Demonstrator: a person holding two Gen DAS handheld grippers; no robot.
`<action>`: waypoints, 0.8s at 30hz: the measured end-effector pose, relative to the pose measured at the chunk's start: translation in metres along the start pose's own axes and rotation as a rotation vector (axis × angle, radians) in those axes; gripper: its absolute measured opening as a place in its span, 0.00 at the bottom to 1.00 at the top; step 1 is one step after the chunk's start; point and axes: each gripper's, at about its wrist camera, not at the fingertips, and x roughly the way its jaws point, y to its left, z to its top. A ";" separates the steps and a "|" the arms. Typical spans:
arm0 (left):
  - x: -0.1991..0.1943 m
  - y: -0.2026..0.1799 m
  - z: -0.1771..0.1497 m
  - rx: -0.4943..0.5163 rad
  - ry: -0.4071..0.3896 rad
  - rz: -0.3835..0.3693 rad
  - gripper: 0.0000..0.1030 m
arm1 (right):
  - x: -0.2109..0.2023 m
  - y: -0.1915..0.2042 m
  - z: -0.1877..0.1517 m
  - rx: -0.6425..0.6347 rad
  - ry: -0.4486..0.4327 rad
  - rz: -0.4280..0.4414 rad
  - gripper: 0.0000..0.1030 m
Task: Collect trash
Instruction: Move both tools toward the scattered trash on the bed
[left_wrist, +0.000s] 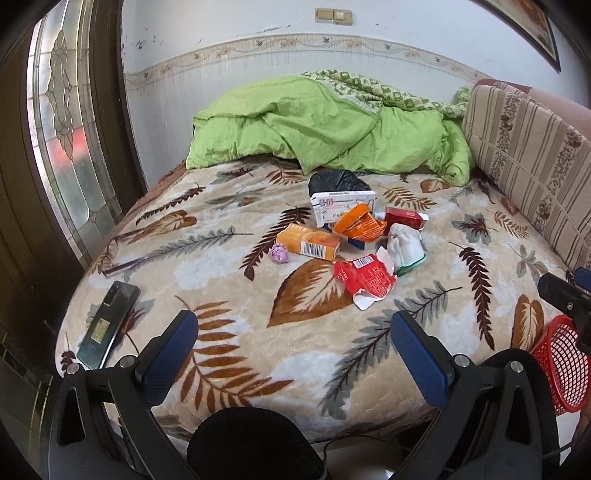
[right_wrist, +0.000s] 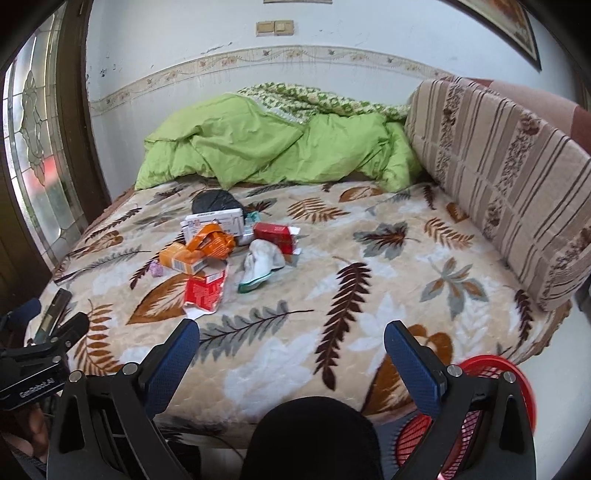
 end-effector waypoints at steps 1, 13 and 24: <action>0.005 0.001 0.000 -0.008 0.014 -0.007 1.00 | 0.003 0.001 0.000 -0.003 0.005 0.010 0.97; 0.039 0.006 -0.002 -0.039 0.097 -0.029 1.00 | 0.034 0.001 0.004 0.007 0.060 0.059 0.96; 0.070 0.004 0.010 -0.060 0.171 -0.087 1.00 | 0.064 -0.002 0.018 0.012 0.099 0.118 0.87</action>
